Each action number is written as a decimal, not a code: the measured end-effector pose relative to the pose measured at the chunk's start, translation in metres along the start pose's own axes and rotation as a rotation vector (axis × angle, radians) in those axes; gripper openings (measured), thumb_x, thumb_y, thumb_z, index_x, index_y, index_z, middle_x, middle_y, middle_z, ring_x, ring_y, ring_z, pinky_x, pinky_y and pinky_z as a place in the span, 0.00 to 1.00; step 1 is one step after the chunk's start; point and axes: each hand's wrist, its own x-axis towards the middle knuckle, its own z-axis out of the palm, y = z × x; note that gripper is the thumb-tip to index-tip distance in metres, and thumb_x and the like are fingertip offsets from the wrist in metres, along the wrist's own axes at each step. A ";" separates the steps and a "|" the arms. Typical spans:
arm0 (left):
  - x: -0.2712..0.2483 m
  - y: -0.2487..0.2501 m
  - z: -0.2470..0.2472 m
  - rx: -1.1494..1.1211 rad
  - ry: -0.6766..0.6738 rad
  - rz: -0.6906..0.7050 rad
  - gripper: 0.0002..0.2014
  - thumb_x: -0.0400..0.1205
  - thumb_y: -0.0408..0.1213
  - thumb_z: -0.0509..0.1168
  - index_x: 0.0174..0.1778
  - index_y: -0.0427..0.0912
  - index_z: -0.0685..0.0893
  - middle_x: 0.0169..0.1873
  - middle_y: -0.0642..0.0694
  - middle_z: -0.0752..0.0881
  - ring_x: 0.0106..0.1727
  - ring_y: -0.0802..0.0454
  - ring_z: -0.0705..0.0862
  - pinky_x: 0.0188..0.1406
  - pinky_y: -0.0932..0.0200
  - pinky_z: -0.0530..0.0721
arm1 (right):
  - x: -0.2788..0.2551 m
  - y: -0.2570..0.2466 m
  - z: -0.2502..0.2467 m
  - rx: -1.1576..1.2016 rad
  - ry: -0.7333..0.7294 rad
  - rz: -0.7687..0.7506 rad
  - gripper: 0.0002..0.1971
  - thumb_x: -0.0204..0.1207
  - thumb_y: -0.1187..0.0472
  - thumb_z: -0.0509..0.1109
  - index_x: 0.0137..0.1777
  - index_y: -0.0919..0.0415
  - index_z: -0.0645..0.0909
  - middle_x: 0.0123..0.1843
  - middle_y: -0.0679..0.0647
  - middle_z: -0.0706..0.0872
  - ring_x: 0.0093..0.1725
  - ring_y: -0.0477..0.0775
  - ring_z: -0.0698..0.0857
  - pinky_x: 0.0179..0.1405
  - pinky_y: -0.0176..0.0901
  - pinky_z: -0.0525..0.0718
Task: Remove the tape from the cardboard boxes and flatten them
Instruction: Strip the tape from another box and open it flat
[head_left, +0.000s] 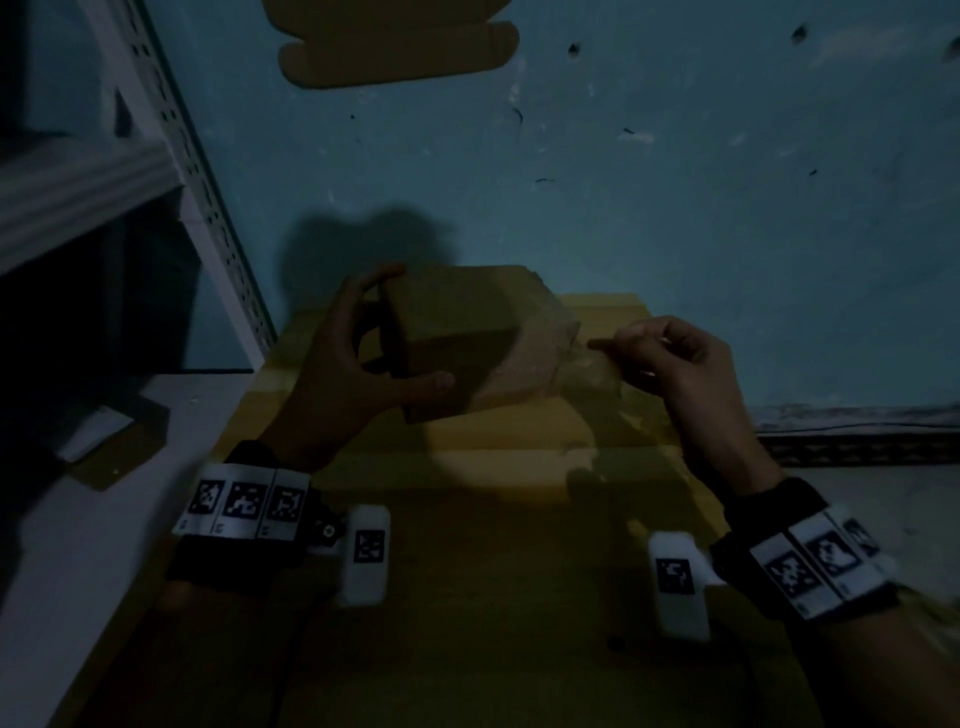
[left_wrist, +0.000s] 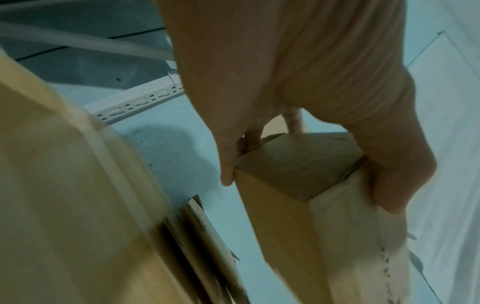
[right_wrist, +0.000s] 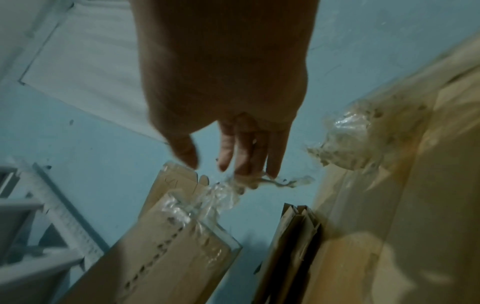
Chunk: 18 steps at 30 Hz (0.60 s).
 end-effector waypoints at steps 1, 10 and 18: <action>0.000 0.000 -0.001 -0.002 0.000 0.014 0.48 0.65 0.36 0.85 0.80 0.47 0.68 0.73 0.45 0.77 0.73 0.53 0.79 0.59 0.53 0.88 | 0.000 0.000 -0.001 0.010 0.045 0.027 0.06 0.83 0.67 0.70 0.46 0.69 0.84 0.51 0.65 0.93 0.55 0.58 0.93 0.52 0.43 0.89; 0.000 0.000 -0.009 0.064 -0.065 0.063 0.52 0.63 0.41 0.83 0.82 0.47 0.65 0.76 0.47 0.74 0.77 0.51 0.74 0.65 0.50 0.85 | 0.006 0.010 -0.018 -0.080 0.244 0.095 0.07 0.81 0.69 0.66 0.42 0.67 0.82 0.45 0.63 0.93 0.51 0.58 0.93 0.46 0.45 0.88; 0.001 -0.004 0.003 0.095 -0.095 0.055 0.53 0.61 0.39 0.86 0.82 0.51 0.66 0.78 0.50 0.72 0.79 0.53 0.71 0.71 0.47 0.82 | -0.006 0.000 0.007 -0.297 0.042 -0.290 0.14 0.74 0.51 0.83 0.39 0.58 0.83 0.37 0.54 0.89 0.42 0.59 0.90 0.41 0.51 0.88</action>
